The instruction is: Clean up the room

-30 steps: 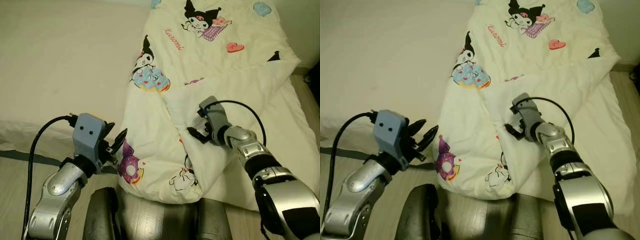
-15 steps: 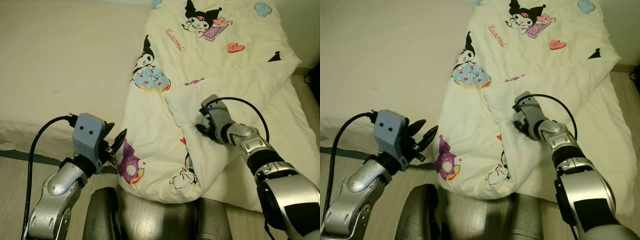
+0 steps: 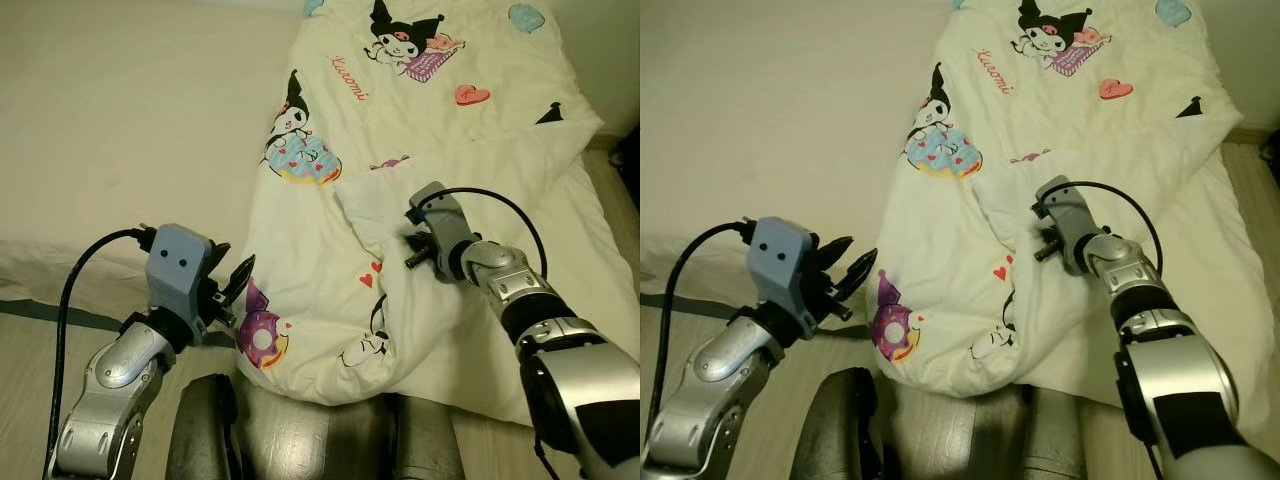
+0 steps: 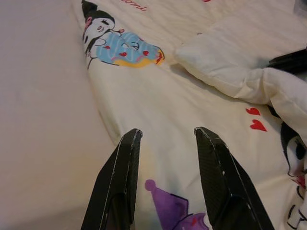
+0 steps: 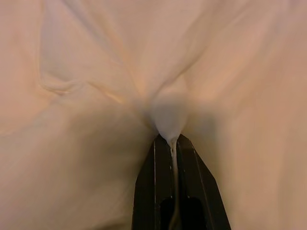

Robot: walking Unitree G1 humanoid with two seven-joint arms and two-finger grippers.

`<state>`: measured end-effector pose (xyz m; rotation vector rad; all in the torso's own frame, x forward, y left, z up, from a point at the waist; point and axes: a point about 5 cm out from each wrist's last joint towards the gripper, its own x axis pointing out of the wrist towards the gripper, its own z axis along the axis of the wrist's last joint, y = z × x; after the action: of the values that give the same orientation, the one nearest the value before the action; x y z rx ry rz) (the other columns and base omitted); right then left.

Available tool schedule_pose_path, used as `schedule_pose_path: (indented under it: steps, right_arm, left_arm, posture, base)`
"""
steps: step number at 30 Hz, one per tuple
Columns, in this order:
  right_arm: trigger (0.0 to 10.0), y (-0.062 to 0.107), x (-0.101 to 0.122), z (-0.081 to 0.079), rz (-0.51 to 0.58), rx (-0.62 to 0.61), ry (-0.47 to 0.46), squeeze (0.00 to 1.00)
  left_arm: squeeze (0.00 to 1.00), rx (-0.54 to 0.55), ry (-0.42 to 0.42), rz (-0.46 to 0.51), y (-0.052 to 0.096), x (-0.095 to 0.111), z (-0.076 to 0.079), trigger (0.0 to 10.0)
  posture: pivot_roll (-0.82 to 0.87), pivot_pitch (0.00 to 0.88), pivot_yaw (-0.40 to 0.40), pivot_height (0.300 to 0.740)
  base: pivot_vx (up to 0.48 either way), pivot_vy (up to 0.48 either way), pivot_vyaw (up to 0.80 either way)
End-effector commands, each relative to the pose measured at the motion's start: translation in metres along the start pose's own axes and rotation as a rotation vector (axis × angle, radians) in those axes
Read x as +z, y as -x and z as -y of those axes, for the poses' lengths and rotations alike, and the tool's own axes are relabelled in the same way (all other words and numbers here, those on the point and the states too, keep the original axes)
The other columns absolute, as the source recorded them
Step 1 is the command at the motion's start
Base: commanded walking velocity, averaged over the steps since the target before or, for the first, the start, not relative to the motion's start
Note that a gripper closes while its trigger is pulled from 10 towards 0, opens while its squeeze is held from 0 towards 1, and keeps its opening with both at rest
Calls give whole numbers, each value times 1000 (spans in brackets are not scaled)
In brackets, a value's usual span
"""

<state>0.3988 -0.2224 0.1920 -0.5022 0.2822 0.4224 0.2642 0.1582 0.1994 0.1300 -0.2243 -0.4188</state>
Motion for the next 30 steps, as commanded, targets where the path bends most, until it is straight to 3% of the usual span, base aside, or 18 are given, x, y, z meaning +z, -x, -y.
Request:
schedule_pose_path:
  steps: [1,4,9,10,11,13,15,16,17,19,20,22,25,26,27,28,29,30]
  right_arm:
    - [0,6,4,4,-10,90,72,0]
    - [0,9,6,6,-16,139,99,0]
    - [0,66,17,35,-139,448,310,0]
    - [0,66,17,35,-139,448,310,0]
    - [0,79,16,36,-169,491,354,0]
    - [0,79,16,36,-169,491,354,0]
    - [0,107,10,29,-229,594,412,0]
    - [0,107,10,29,-229,594,412,0]
    - [0,120,6,22,-266,658,444,0]
    - [0,120,6,22,-266,658,444,0]
    - [0,138,-2,13,-318,746,480,0]
    - [0,138,-2,13,-318,746,480,0]
    - [0,161,-14,-7,-397,902,527,0]
    - [706,166,-21,-15,-423,947,536,0]
    - [706,166,-21,-15,-423,947,536,0]
    - [2235,169,-24,-21,-442,965,542,0]
    - [10000,169,-25,-23,-454,966,550,384]
    - [10000,169,-25,-23,-454,966,550,384]
  left_arm:
    - [0,-25,7,-7,4,-1,2,10000]
    - [0,-29,10,-5,5,-1,2,10000]
    - [0,-64,36,-3,4,-4,9,10000]
    - [0,-64,36,-3,4,-4,9,10000]
    - [0,-74,42,-1,2,-5,12,10000]
    - [0,-74,42,-1,2,-5,12,10000]
    - [0,-92,49,3,-1,-5,16,10000]
    - [0,-92,49,3,-1,-5,16,10000]
    - [0,-99,54,4,-2,-6,18,10000]
    - [0,-99,54,4,-2,-6,18,10000]
    - [0,-107,60,6,-3,-6,20,10000]
    - [0,-107,60,6,-3,-6,20,10000]
    - [0,-121,68,3,-3,-7,24,10000]
    - [0,-124,69,-1,-2,-8,25,10000]
    - [0,-124,69,-1,-2,-8,25,10000]
    - [0,-126,68,-3,-2,-9,25,10000]
    - [0,-127,67,-5,-2,-9,25,10000]
    - [0,-127,67,-5,-2,-9,25,10000]
  posture:
    - [8,320,10,551]
    - [8,320,10,551]
    - [-44,310,22,551]
    - [-44,310,22,551]
    - [-51,310,26,551]
    - [-51,310,26,551]
    - [-67,309,29,551]
    - [-67,309,29,551]
    - [-67,309,29,551]
    - [-67,309,29,551]
    - [-67,309,29,551]
    - [-67,309,29,551]
    - [-67,309,29,551]
    - [-83,315,34,551]
    - [-83,315,34,551]
    - [-83,315,34,551]
    - [-83,315,34,551]
    - [-83,315,34,551]
  base:
    - [0,0,0]
    - [0,0,0]
    - [0,0,0]
    - [0,0,0]
    - [0,0,0]
    - [0,0,0]
    - [0,0,0]
    - [0,0,0]
    - [0,0,0]
    - [0,0,0]
    - [0,0,0]
    - [0,0,0]
    - [0,0,0]
    - [0,0,0]
    - [0,0,0]
    - [0,0,0]
    - [0,0,0]
    - [0,0,0]
